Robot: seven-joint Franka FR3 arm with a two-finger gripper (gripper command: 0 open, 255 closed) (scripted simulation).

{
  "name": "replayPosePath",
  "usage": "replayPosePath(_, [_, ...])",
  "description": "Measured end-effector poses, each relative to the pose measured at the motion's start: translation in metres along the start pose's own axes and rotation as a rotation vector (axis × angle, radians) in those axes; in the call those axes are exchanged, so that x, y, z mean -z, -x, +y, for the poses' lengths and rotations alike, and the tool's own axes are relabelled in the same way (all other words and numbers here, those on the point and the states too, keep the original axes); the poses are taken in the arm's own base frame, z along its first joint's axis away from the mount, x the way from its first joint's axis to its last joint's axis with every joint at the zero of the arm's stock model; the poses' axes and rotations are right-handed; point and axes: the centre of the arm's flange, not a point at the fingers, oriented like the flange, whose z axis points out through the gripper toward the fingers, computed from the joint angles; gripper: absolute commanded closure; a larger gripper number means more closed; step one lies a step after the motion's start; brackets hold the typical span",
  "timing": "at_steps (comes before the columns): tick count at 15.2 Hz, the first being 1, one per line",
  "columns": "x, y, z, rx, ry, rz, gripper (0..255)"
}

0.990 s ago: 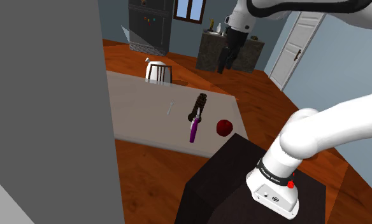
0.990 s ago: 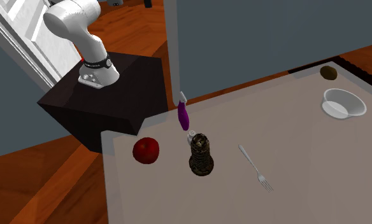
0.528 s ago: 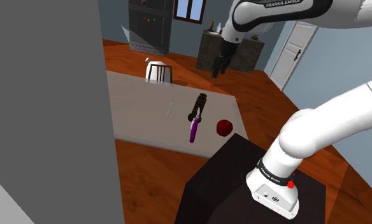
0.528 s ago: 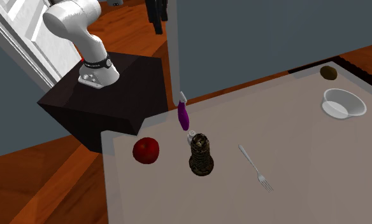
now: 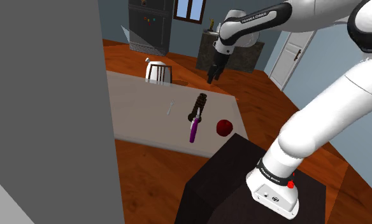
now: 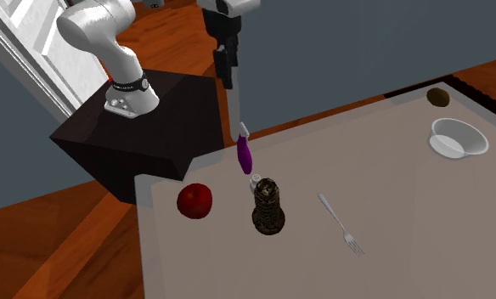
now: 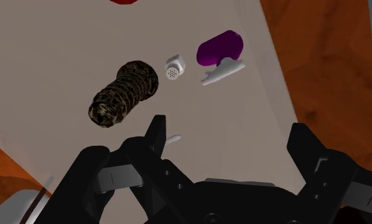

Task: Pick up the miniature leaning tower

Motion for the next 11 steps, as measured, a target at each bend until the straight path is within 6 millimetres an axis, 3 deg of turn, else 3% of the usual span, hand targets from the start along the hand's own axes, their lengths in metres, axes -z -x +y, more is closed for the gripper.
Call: replayPosePath(11, [-0.095,-0.055,0.104,-0.005,-0.016,-0.002,0])
